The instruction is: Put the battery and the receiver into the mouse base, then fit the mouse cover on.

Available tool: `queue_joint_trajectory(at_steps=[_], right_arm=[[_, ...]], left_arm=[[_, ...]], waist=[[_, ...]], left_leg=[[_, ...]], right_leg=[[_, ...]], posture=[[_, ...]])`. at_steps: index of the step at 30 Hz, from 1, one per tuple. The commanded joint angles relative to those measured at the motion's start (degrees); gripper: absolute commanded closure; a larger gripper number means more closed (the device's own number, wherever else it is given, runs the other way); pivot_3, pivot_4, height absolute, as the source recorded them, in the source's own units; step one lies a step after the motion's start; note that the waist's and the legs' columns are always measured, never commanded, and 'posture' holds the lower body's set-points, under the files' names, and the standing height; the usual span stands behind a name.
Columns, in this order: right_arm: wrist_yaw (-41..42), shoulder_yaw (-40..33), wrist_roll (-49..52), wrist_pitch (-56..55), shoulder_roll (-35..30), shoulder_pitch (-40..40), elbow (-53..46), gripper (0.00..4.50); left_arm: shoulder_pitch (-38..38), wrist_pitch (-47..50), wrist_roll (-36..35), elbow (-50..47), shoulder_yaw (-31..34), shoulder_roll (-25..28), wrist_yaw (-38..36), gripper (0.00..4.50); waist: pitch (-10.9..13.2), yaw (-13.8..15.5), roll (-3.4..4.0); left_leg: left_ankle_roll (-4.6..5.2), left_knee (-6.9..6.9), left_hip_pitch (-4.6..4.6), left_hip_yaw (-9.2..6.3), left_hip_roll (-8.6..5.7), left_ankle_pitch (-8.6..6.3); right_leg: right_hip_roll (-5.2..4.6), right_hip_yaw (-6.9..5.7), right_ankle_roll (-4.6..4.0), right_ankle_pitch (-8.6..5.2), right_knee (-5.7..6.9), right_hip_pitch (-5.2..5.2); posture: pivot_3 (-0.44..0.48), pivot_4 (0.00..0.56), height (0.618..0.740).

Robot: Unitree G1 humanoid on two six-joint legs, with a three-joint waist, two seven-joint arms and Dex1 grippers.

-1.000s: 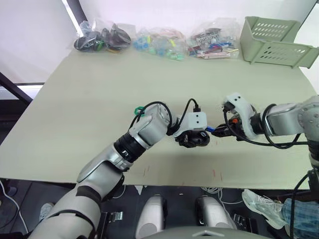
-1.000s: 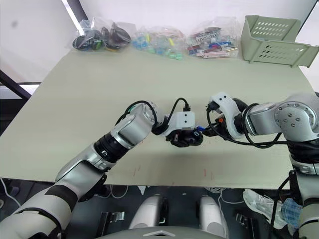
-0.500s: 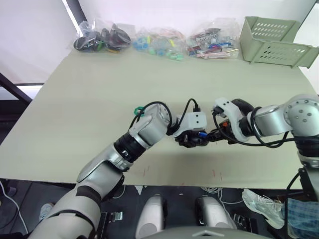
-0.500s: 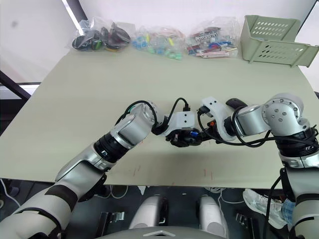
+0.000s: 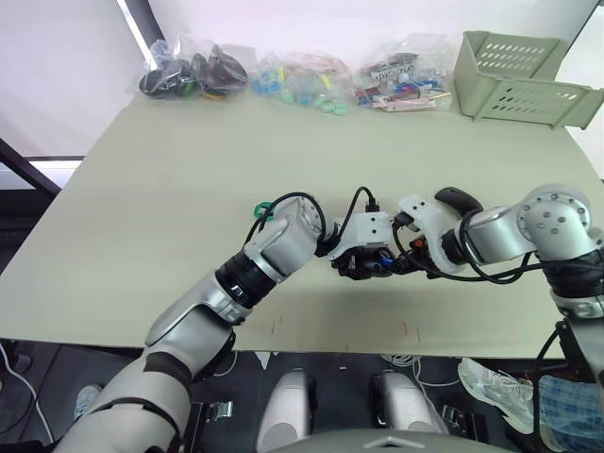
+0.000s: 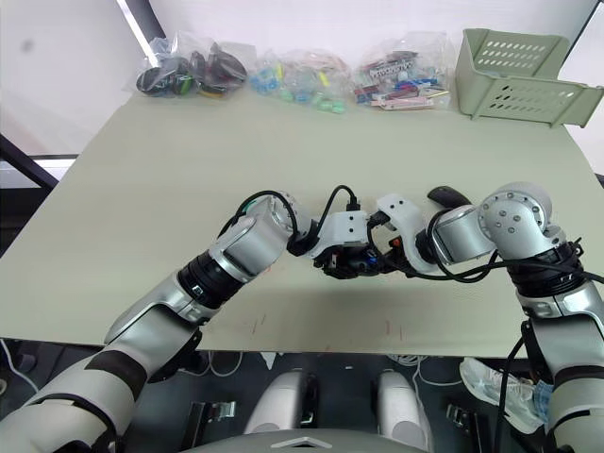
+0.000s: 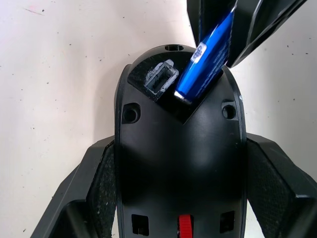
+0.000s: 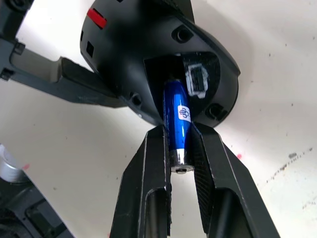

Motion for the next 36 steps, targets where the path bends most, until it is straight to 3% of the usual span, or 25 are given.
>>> queue_joint_trajectory(at_steps=[1,8,9,14,15,17,22,26,29,32,36], right_arm=[[1.3,1.5,-1.6,0.4,0.3,-2.4,0.0,4.42],[4.9,5.2,-5.6,0.4,0.6,-5.0,0.2,4.42],[5.5,5.6,-6.2,0.4,0.6,-5.2,0.1,3.39],[7.0,5.2,-8.7,0.4,1.1,-5.2,-0.2,1.32],[7.2,4.9,-9.0,0.4,1.1,-5.3,-0.3,1.14],[8.0,4.3,-9.1,0.4,0.3,-5.7,-0.7,0.2],[11.0,1.7,-8.2,0.4,-3.2,-5.6,-4.6,0.08],[14.9,-3.1,-11.1,-2.1,-7.2,-1.0,-14.7,0.08],[16.3,-10.7,-16.4,-13.0,-9.1,10.6,-23.9,0.08],[22.9,-14.5,-23.5,-25.0,-12.1,24.5,-30.7,0.08],[27.3,-18.1,-30.4,-38.9,-8.0,39.0,-31.4,0.08]], left_arm=[[1.6,0.4,1.3,1.7,-2.4,-0.5,1.1,1.54],[1.7,0.4,1.3,1.7,-2.4,-0.6,1.1,1.54],[1.7,0.4,1.2,1.8,-2.4,-0.7,1.1,1.54],[1.8,0.8,1.2,1.6,-2.4,-1.1,1.3,1.54],[1.9,0.8,1.2,1.6,-2.4,-1.1,1.3,1.54],[1.9,0.9,1.1,1.5,-2.3,-1.1,1.3,1.54],[1.9,1.1,1.1,1.6,-2.2,-1.0,1.3,1.54],[2.0,1.3,1.1,1.6,-2.1,-1.1,1.4,1.54],[2.0,1.2,1.1,1.7,-2.1,-1.1,1.5,1.54],[2.0,1.4,1.0,1.8,-2.1,-1.2,1.5,1.54],[1.8,1.6,1.0,1.7,-2.2,-1.2,1.5,1.54]], waist=[[0.0,0.0,0.0],[0.0,-0.2,0.01],[0.0,-0.2,0.01],[0.0,-0.1,0.01],[0.0,-0.1,0.01],[0.0,-0.1,0.01],[0.0,0.0,0.01],[0.0,0.2,0.01],[0.0,0.6,-0.03],[0.0,0.8,-0.03],[0.0,0.4,-0.05]], left_leg=[[0.0,0.0,0.0,0.0,0.0,0.0],[0.0,0.0,0.05,0.01,0.02,0.0],[0.0,0.0,0.05,0.01,0.01,0.0],[0.0,0.0,0.02,0.02,0.02,0.0],[0.0,0.0,0.02,0.01,0.02,0.0],[0.0,0.0,0.0,-0.01,0.02,0.0],[0.0,-0.01,-0.03,-0.01,0.02,0.0],[0.03,-0.02,-0.07,-0.07,0.01,-0.02],[0.07,-0.04,-0.08,-0.09,0.0,-0.04],[0.07,-0.05,-0.15,-0.09,-0.05,-0.05],[0.07,-0.03,-0.04,-0.03,-0.08,-0.05]], right_leg=[[0.0,0.0,0.0,0.0,0.0,0.0],[0.03,0.0,-0.01,0.0,0.02,0.0],[0.04,0.0,0.0,0.0,0.03,0.0],[0.02,0.0,-0.01,0.0,0.0,-0.01],[0.02,0.0,-0.01,0.0,0.0,-0.01],[0.02,-0.01,0.0,0.0,0.01,-0.01],[-0.03,-0.01,0.0,0.0,-0.02,-0.02],[-0.06,-0.05,0.0,-0.01,-0.07,-0.02],[-0.06,-0.08,0.01,-0.01,-0.11,0.0],[-0.05,-0.12,0.13,-0.08,-0.18,-0.01],[-0.01,-0.06,0.3,-0.16,-0.17,0.05]], posture=[[0.0,0.15,0.74],[0.0,0.15,0.74],[0.0,0.15,0.74],[0.0,0.15,0.74],[0.0,0.15,0.74],[0.0,0.15,0.74],[0.0,0.15,0.74],[0.0,0.15,0.74],[0.0,0.15,0.74],[0.0,0.15,0.74],[0.0,0.15,0.74]])
